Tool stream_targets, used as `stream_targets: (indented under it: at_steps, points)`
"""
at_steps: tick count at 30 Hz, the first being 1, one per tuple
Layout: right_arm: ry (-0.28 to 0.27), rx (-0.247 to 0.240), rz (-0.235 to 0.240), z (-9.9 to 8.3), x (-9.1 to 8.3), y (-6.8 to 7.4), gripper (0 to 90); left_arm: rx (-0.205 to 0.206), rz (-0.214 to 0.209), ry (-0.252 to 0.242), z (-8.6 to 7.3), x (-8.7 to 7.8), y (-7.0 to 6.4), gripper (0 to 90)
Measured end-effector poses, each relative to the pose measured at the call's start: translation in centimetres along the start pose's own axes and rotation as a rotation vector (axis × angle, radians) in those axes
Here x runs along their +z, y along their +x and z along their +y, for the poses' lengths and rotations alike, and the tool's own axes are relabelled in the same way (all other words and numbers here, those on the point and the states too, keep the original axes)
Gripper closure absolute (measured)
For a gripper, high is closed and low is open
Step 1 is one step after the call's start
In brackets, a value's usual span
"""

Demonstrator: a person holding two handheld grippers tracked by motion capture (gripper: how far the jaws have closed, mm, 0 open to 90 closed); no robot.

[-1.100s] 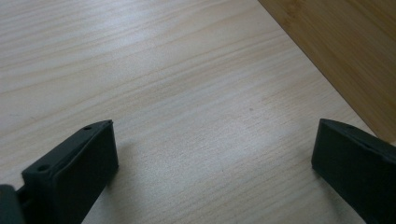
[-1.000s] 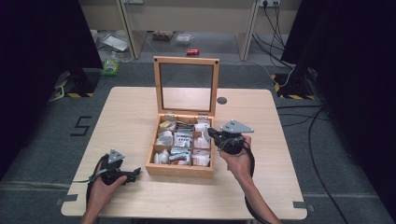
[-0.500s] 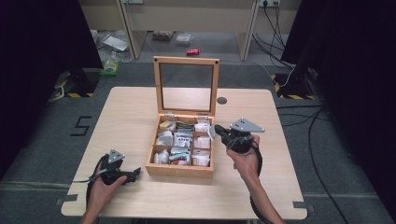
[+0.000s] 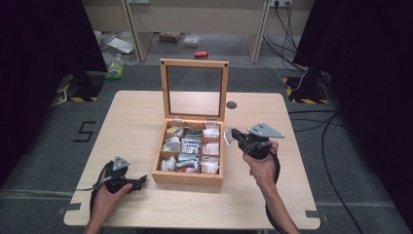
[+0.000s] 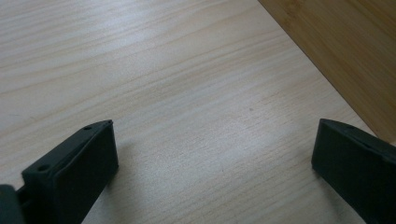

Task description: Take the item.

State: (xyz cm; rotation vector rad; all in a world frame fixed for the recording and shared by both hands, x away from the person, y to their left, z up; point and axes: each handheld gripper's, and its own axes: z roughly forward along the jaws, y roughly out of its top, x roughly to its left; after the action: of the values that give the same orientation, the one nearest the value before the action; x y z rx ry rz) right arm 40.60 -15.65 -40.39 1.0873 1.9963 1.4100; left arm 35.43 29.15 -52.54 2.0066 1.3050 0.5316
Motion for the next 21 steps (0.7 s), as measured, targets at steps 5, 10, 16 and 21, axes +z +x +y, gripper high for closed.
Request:
stream_targets:
  at_steps: [5,10,16,21]
  points:
    - [0.009,0.005,-0.02,-0.4,-0.4,-0.7,90.0,0.0,0.0,0.0,0.0,0.0,0.0,0.0]
    - [0.026,0.016,-0.049,-1.1,-1.3,-2.0,90.0,0.0,0.0,0.0,0.0,0.0,0.0,0.0]
    - [0.037,0.048,-0.066,-1.8,-1.1,-3.0,90.0,0.0,0.0,0.0,0.0,0.0,0.0,0.0]
    - [0.044,0.054,-0.077,-2.1,-1.0,-3.4,90.0,-0.001,0.0,-0.001,0.0,0.0,0.0,0.0]
